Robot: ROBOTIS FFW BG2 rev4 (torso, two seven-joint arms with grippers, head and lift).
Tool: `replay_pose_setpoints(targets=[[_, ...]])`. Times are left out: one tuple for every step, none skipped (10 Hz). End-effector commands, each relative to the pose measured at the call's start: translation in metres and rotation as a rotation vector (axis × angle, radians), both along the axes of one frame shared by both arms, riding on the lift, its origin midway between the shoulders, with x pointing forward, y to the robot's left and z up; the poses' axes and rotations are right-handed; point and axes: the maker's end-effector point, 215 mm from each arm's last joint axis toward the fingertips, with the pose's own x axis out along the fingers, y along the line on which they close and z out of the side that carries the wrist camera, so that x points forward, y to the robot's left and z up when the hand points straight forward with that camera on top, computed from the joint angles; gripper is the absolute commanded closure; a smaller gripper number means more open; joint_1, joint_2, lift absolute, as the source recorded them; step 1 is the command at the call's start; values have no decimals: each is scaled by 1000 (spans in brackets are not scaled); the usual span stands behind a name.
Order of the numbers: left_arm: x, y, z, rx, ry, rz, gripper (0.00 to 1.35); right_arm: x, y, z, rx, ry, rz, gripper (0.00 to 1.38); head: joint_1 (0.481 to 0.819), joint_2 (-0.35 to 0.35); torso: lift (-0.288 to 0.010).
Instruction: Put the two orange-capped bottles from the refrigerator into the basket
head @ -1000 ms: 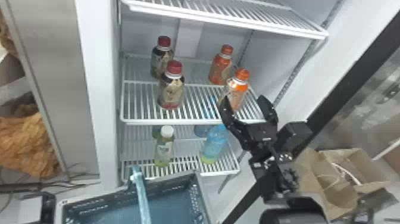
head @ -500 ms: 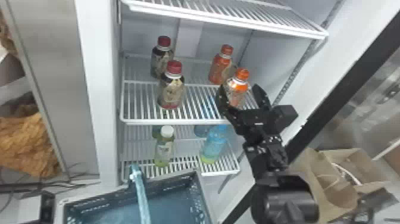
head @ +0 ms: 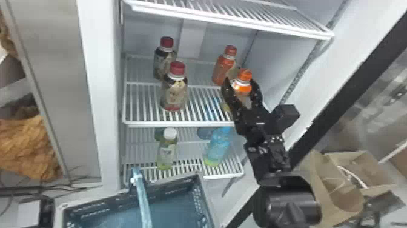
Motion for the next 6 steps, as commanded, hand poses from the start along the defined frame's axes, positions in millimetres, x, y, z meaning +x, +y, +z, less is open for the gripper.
replay_pose_setpoints(targets=[[0, 0, 0, 0, 0, -1, 1197, -8, 3, 11, -7, -23, 2, 897, 695, -350, -40], [0, 0, 0, 2, 0, -2, 1197, -17, 4, 25, -5, -53, 9, 897, 695, -350, -40], [0, 0, 0, 2, 0, -2, 1197, -27, 13, 35, 47, -72, 40, 897, 695, -350, -40], [0, 0, 0, 2, -2, -2, 1197, -43, 23, 56, 64, -95, 74, 897, 695, -350, -40], [0, 0, 0, 0, -2, -1, 1197, -69, 45, 67, 52, -35, 124, 897, 695, -350, -40], [1, 0, 1, -1, -2, 0, 1197, -93, 65, 63, 43, 62, 178, 897, 695, -350, -40]])
